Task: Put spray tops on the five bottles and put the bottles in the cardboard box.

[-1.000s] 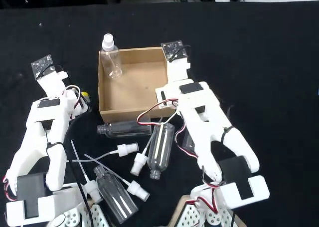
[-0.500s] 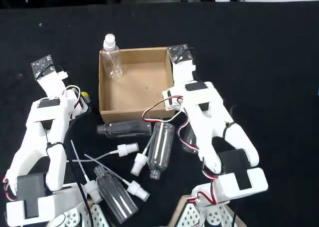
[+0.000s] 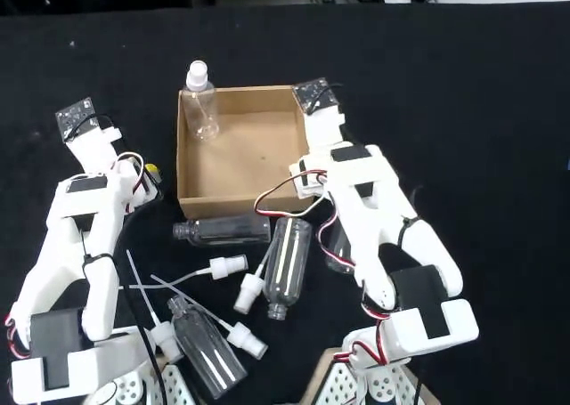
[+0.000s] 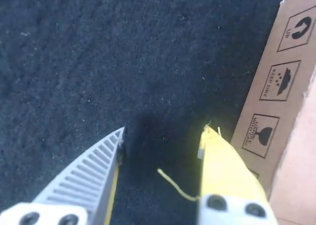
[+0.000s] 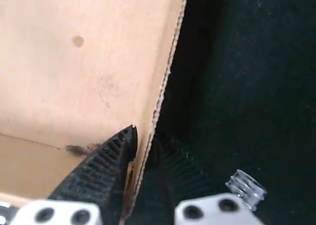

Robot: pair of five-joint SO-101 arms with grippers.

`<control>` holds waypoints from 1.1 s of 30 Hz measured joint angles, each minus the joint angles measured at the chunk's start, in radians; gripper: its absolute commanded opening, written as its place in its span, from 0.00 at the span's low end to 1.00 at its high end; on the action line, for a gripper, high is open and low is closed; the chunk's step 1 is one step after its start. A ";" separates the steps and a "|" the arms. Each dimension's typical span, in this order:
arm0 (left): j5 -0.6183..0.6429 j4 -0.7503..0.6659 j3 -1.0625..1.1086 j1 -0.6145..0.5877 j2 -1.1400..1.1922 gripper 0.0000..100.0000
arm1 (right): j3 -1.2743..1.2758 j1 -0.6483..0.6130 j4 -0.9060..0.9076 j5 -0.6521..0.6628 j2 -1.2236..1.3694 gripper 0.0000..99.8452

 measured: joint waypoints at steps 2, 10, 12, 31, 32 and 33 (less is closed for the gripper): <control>0.000 0.000 0.000 0.000 0.000 0.21 | 0.000 0.000 0.000 0.006 0.000 0.01; 0.000 0.000 0.000 0.000 0.000 0.21 | 0.000 0.000 0.006 0.054 0.000 0.01; 0.000 0.000 0.000 0.000 0.000 0.21 | 0.000 0.000 0.009 0.066 0.000 0.01; 0.000 0.000 0.000 0.000 0.000 0.21 | 0.020 -0.002 0.103 0.158 -0.078 0.01; 0.000 0.000 0.000 0.000 0.000 0.21 | 0.020 -0.002 0.107 0.158 -0.078 0.01; 0.000 0.000 0.000 0.000 0.000 0.21 | 0.023 -0.002 0.109 0.158 -0.078 0.01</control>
